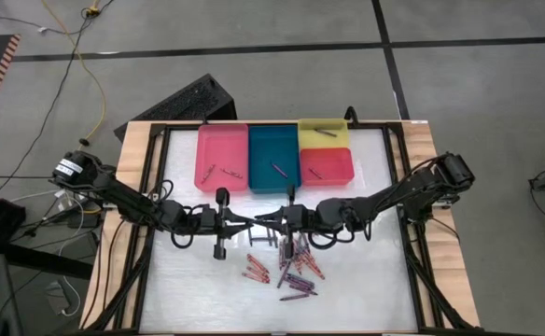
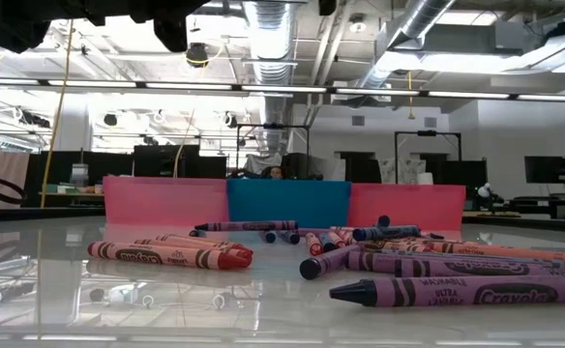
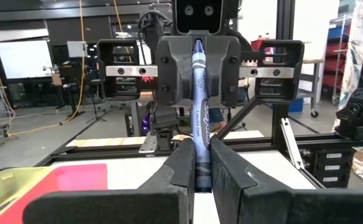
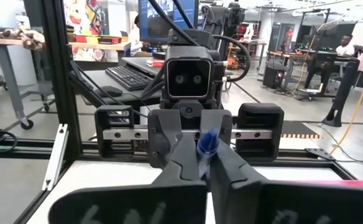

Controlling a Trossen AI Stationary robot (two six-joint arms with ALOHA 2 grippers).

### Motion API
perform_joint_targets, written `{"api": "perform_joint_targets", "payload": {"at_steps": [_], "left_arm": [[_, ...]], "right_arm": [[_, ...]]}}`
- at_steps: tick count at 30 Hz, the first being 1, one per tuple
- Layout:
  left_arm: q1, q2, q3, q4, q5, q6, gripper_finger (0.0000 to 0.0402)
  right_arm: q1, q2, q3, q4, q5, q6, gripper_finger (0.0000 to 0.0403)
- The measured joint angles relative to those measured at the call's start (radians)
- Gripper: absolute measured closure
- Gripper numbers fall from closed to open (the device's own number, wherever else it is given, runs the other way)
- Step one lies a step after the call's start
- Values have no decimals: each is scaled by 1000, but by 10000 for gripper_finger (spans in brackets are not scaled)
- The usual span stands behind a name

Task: Sort crayons
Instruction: Put the blue crayon into the yellow bin

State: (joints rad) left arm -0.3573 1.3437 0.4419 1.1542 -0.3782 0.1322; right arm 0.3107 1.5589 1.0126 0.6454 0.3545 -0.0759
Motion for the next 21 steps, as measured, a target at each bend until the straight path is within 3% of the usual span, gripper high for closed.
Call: {"api": "perform_joint_targets", "payload": {"at_steps": [8, 13, 18, 21], "left_arm": [[0, -1, 0, -30, -32, -36, 381], [1, 0, 0, -118, -57, -39, 340], [1, 0, 0, -217, -118, -114, 267], [1, 0, 0, -304, -197, -185, 230]], "right_arm": [[0, 1, 0, -5, 14, 0, 392], [0, 2, -2, 2, 27, -6, 393], [18, -3, -2, 1, 168, -82, 394], [25, -7, -2, 1, 312, -142, 394]]}}
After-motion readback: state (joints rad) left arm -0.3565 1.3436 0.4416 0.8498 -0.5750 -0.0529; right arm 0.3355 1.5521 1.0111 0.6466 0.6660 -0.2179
